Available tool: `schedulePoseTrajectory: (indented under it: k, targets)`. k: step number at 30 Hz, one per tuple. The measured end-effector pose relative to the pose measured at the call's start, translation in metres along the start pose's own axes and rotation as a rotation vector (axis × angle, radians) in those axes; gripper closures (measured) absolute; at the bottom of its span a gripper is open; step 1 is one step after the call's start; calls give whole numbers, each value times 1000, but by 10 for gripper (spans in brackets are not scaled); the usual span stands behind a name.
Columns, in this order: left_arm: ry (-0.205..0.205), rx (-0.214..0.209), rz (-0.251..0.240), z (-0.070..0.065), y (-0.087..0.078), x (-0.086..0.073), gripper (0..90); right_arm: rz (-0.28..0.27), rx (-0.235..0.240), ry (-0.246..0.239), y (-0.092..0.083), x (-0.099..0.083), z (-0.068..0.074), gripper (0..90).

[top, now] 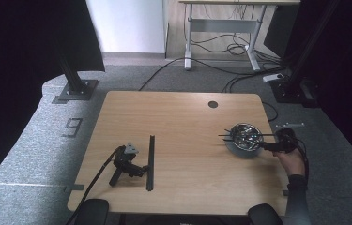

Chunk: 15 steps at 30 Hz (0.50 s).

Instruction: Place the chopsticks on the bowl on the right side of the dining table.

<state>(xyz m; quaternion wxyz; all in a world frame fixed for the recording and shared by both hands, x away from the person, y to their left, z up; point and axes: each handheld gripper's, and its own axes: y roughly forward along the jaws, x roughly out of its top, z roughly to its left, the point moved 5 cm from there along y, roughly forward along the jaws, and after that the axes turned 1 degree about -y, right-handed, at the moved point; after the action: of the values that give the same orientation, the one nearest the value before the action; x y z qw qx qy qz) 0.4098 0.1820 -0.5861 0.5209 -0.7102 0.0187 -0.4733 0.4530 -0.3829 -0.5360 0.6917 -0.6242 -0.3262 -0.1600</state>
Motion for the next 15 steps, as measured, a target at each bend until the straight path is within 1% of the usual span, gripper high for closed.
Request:
schedulePoseTrajectory:
  k: [6, 15]
  targets:
    - [0, 0, 0, 0, 0, 0, 0, -28, -43, 27, -1, 0, -8, 109]
    - [0, 0, 0, 0, 0, 0, 0, -53, -83, 58, -1, -3, -20, 109]
